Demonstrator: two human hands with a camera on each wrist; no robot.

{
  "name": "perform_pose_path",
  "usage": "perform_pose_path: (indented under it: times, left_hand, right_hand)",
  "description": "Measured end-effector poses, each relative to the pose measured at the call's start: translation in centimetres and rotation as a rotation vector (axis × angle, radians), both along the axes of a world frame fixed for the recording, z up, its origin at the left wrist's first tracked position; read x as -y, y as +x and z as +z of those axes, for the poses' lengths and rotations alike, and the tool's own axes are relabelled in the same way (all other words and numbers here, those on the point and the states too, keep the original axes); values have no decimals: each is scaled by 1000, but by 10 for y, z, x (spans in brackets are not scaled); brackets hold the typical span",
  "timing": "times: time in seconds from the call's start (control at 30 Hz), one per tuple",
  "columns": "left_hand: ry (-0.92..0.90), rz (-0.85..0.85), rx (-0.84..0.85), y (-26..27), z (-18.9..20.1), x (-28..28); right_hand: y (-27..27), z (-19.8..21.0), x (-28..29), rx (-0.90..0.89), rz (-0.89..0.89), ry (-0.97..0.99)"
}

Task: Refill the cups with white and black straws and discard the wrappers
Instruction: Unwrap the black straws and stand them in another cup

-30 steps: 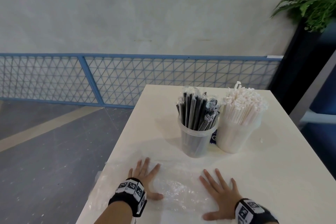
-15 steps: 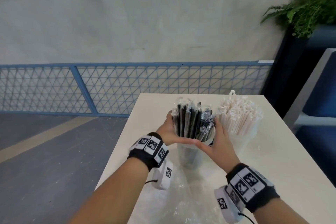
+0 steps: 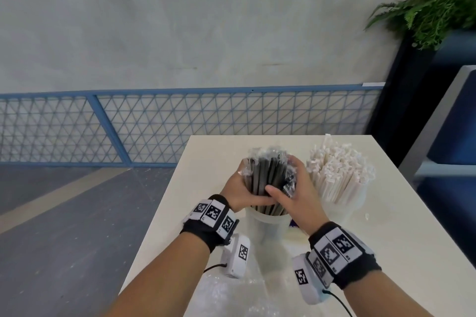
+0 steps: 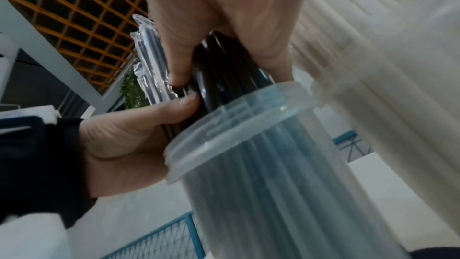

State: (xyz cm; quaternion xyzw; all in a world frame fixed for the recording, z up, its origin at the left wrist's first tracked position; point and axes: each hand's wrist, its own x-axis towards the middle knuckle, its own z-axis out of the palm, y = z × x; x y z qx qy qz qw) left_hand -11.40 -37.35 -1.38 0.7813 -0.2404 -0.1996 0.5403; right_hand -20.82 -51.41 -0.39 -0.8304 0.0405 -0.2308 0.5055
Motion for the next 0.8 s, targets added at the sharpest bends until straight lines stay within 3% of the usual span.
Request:
perform_pose_path:
  times: [0.13, 0.2, 0.3, 0.5, 0.6, 0.8]
  left_hand:
    - [-246, 11, 27, -10, 30, 5]
    - [-275, -9, 45, -12, 38, 2]
    - [-156, -26, 207, -15, 50, -4]
    - [89, -71, 743, -35, 63, -3]
    - [194, -39, 791, -41, 54, 1]
    - [193, 36, 835, -45, 33, 1]
  right_hand:
    - [3, 16, 5, 133, -7, 39]
    - [1, 22, 6, 186, 18, 8]
    - [0, 26, 7, 191, 27, -113]
    - [5, 11, -1, 144, -130, -475]
    - [5, 5, -9, 80, -60, -451]
    - [2, -9, -9, 6, -69, -561]
